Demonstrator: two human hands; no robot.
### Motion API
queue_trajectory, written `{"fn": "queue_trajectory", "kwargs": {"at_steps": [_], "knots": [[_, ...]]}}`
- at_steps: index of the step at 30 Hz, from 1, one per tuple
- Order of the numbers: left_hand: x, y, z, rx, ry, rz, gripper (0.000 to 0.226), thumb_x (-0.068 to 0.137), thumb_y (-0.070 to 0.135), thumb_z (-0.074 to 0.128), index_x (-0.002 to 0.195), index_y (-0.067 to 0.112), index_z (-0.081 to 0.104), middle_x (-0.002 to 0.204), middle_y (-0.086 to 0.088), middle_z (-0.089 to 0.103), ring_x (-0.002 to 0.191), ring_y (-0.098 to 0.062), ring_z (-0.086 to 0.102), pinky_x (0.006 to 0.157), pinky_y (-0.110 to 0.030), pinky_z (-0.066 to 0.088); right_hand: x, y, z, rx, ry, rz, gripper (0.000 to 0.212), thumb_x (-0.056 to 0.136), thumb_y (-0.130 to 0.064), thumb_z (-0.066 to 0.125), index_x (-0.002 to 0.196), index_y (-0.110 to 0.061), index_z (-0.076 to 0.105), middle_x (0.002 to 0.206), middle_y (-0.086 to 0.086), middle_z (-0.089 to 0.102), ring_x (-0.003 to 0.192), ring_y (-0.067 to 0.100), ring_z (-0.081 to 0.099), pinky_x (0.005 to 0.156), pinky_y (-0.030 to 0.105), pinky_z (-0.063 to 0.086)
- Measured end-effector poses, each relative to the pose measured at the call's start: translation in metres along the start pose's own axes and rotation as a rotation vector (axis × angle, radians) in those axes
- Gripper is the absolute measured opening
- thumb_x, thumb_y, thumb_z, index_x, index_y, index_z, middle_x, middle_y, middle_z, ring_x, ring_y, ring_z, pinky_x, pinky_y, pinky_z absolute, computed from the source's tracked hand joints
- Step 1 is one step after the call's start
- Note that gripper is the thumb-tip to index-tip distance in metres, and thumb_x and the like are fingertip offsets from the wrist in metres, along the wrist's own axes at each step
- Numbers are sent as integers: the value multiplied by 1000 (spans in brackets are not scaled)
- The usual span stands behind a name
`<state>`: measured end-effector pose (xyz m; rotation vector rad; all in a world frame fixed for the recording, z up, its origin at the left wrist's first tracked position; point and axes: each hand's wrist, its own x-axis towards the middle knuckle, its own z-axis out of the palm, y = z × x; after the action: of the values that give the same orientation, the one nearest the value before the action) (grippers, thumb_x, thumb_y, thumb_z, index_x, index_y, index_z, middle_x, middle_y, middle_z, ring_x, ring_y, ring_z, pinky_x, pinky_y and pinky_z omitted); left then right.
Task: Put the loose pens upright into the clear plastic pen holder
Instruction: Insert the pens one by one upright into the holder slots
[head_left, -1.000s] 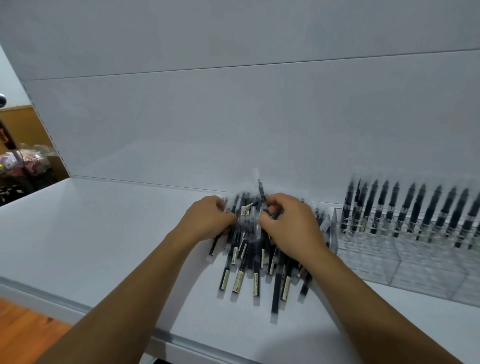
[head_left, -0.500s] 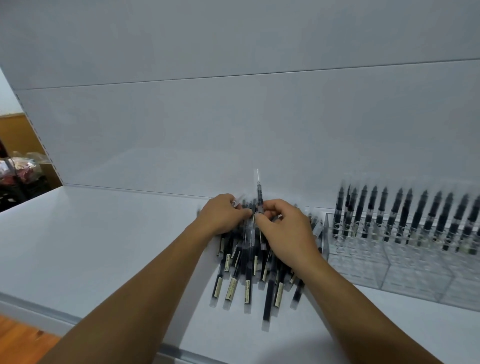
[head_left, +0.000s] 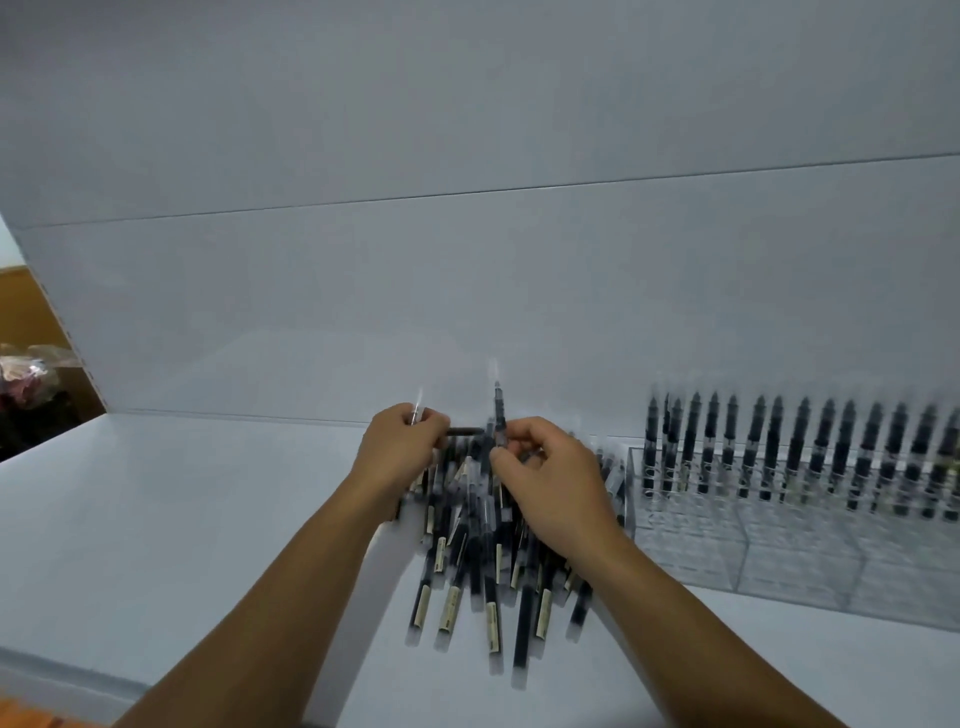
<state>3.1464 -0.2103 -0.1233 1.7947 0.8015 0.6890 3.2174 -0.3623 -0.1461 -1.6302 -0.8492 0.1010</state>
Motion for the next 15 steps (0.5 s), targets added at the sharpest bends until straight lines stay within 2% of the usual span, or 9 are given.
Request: {"fn": "queue_trajectory", "kwargs": {"at_steps": [3,6,15], "knots": [[-1,5,-5,-122,35,-35,12,90,19,59,92,9,65,82,-5,67,59,-16,47,53,-26,40,1,-2,-2,-20,-1,-3,6,91,-21,63,92,-27,63,80,-8,59,60,-4,51,57,9,43],[-4,9,-7,-250,34,-54,12,93,19,58,99,11,64,86,-3,65,56,-12,45,46,-20,37,2,-6,-7,-16,-2,2,4,91,-22,62,94,-24,64,79,-8,58,54,-1,47,54,12,41],[-28,29,31,-543,-201,38,18,92,28,64,105,15,67,75,8,69,50,-6,48,43,-17,35,7,-33,-61,-23,31,-77,13,91,-21,63,102,-27,64,82,-14,60,48,1,46,49,14,41]]}}
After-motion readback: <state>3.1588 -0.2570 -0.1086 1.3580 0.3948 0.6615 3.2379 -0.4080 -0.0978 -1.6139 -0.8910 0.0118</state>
